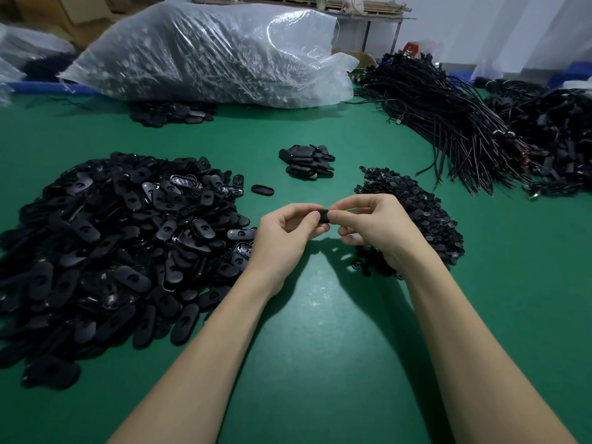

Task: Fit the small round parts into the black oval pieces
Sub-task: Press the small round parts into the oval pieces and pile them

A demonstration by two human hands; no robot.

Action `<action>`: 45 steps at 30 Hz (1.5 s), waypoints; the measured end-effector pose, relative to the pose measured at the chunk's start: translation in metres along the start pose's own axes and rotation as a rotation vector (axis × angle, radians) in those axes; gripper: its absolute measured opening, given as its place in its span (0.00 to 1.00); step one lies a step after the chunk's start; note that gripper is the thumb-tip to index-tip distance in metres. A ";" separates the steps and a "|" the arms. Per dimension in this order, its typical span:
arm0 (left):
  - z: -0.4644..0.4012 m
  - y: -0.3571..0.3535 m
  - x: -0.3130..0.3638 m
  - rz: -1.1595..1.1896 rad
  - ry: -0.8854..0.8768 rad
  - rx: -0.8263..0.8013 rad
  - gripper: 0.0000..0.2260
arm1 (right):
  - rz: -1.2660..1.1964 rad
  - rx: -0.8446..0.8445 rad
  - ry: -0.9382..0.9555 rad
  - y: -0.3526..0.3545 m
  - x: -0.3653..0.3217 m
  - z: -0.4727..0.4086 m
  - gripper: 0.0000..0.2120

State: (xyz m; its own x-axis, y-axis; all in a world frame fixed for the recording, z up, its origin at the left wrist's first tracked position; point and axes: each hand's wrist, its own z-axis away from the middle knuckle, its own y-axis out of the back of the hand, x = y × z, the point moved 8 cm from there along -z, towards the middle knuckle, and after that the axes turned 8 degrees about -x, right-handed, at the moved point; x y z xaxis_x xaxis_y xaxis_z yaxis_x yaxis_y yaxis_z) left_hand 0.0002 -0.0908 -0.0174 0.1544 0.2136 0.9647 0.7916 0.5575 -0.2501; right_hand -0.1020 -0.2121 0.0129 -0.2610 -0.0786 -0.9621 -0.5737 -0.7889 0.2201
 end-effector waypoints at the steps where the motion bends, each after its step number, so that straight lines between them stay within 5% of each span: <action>1: 0.000 0.000 0.000 -0.008 -0.001 0.002 0.07 | 0.007 0.010 0.001 0.001 0.000 0.000 0.05; 22: -0.001 0.003 0.000 0.016 0.004 -0.003 0.06 | -0.150 -0.150 0.068 -0.007 -0.001 0.003 0.08; 45: -0.001 0.005 -0.001 -0.198 0.001 0.034 0.07 | 0.008 -0.078 0.045 -0.004 0.003 0.002 0.05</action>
State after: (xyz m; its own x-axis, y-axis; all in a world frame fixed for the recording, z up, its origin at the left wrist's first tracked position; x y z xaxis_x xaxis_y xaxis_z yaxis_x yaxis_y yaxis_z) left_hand 0.0041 -0.0890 -0.0195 -0.0017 0.0968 0.9953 0.7862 0.6152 -0.0585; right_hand -0.1021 -0.2077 0.0099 -0.2290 -0.1113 -0.9670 -0.5092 -0.8330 0.2164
